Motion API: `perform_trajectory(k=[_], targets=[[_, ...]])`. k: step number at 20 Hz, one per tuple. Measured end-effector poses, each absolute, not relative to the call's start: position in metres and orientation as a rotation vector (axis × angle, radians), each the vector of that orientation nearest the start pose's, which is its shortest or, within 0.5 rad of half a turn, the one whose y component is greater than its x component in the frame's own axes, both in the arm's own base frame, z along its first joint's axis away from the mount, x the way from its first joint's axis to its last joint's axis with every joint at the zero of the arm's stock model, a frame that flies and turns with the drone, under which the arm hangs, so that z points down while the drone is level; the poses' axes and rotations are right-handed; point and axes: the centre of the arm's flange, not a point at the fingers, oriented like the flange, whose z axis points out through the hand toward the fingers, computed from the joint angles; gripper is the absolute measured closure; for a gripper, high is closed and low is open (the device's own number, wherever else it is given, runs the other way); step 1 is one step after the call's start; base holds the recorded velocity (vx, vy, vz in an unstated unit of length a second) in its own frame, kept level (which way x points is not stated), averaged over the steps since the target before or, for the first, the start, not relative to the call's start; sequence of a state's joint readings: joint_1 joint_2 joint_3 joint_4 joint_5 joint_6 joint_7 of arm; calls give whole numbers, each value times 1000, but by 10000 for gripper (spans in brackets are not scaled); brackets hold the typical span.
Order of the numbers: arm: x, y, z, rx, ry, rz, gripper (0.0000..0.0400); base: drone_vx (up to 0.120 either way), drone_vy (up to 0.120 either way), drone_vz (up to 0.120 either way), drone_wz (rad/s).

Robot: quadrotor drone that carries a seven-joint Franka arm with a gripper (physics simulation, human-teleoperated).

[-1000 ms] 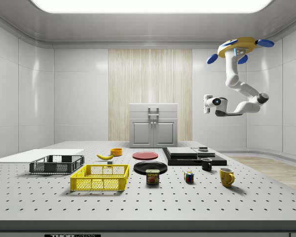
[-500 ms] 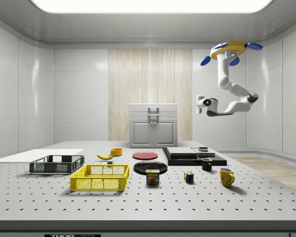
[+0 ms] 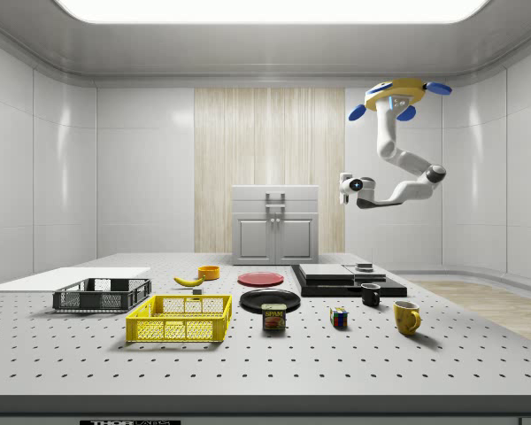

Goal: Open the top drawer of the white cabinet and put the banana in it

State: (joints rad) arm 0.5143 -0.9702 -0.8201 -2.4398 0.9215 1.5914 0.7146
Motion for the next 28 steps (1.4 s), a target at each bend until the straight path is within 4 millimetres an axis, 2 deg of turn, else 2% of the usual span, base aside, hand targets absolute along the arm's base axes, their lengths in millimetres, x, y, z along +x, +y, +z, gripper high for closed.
perform_trajectory(k=[17,25,28], targets=[[307,-100,591,-1484,612,612,0,120,-120,0,0],[307,-100,591,-1484,612,613,0,120,-15,0,0],[307,-100,591,-1484,612,613,0,120,-120,0,0]])
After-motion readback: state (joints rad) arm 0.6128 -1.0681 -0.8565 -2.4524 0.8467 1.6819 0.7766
